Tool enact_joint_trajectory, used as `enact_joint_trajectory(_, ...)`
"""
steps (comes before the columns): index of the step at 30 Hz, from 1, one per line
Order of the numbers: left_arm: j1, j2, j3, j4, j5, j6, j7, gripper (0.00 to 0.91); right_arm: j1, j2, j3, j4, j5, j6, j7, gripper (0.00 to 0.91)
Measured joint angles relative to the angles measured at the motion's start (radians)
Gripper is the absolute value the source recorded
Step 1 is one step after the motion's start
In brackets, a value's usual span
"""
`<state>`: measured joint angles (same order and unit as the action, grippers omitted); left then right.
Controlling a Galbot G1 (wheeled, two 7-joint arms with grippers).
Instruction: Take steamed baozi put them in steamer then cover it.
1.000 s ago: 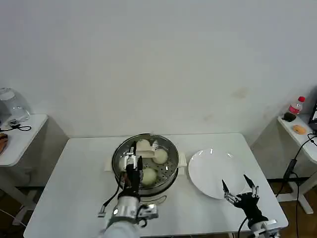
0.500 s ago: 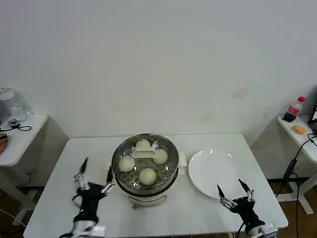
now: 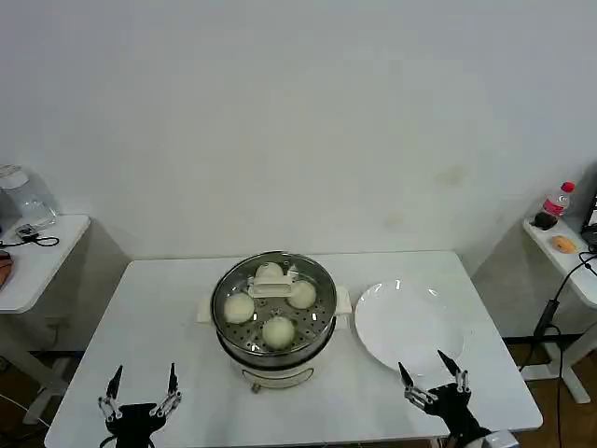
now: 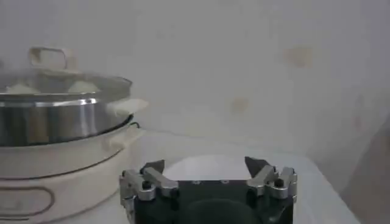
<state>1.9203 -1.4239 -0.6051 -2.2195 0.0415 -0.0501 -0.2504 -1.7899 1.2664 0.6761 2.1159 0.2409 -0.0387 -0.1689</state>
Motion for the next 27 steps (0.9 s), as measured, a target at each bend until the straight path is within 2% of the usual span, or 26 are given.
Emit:
enact_joint_trajectory(9, 0.04, -0.001, -0.015, -0.004, -0.094, -0.021, -0.006, 0.907, -0.01, -0.001, -0.03, 0.005, 0.011, -0.002, 0.003, 0.907)
enact_joint_trajectory(27, 0.068, -0.005, -0.023, 0.009, -0.13, -0.02, -0.004, 0.907, -0.012, -0.002, -0.075, 0.008, -0.013, -0.026, 0.031, 0.907)
